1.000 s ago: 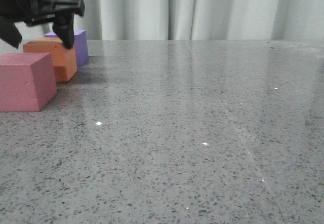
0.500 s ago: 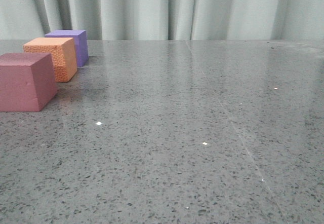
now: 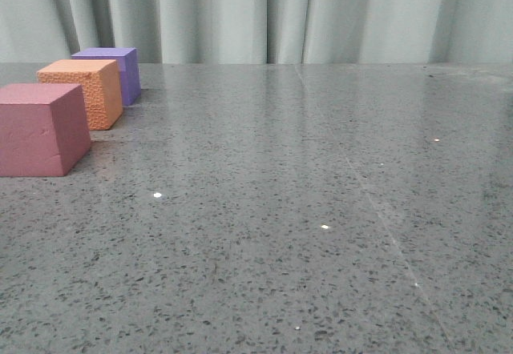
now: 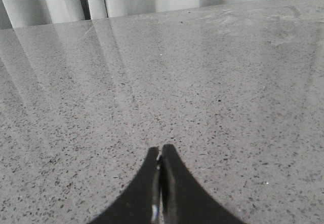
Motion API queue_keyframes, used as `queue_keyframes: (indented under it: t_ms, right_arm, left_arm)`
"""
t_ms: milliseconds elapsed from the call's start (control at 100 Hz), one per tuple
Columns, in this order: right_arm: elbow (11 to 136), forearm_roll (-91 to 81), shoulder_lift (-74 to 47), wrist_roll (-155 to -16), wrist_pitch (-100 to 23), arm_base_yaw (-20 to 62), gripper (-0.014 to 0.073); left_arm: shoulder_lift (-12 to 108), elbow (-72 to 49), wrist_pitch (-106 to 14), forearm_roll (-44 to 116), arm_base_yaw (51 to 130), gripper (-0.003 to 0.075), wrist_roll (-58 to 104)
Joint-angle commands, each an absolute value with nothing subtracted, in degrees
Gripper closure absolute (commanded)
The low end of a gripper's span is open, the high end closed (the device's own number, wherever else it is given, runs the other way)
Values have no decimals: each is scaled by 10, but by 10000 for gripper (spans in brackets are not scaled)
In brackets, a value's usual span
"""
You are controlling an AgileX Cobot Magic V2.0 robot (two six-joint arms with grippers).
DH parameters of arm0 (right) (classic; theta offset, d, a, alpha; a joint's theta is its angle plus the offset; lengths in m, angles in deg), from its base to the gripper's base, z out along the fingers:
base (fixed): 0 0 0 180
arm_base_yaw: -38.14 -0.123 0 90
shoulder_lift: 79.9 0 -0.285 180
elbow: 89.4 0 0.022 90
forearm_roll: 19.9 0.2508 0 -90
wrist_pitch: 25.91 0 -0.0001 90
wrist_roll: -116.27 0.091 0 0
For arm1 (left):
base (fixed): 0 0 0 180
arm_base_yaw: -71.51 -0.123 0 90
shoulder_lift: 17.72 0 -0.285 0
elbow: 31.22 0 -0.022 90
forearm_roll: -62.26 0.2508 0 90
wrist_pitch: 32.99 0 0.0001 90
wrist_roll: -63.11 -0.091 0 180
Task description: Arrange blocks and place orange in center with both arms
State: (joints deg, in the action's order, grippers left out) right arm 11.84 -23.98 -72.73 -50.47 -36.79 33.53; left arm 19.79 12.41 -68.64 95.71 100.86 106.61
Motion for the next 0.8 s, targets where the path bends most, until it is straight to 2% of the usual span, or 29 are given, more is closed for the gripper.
queue_keyframes:
  t_ms: [0,130,230,300,370,380,390,430,790]
  right_arm:
    - [126,-248,-741,-507,-320,339,661]
    - [126,-248,-741,-507,-320,339,661]
    - [126,-248,-741,-507,-320,339,661]
    - [126,-248,-741,-507,-320,339,661]
    - [126,-248,-741,-507,-320,339,661]
    - [126,-248,-741,-507,-320,339,661]
    - [126,-248,-741,-507,-320,339,661]
    - [126,-248,-741,-507,-320,339,661]
    - [126,-248,-741,-507,-320,339,661]
  left_arm:
    - [146,139,-656,971,1014,122,1065]
    - [69,176,-673,973,1014,171,1065]
    - [31,187,-705,976,1014,287,1065]
    - [13,190,-725,979,1014,426,1065]
    - [4,190,-737,979,1014,592,1065]
    - [3,190,-738,979,1014,643,1065]
    - [2,190,-738,979,1014,643,1065]
    - [2,190,-738,979,1014,737,1065]
    - [2,190,-738,979,1014,739,1065]
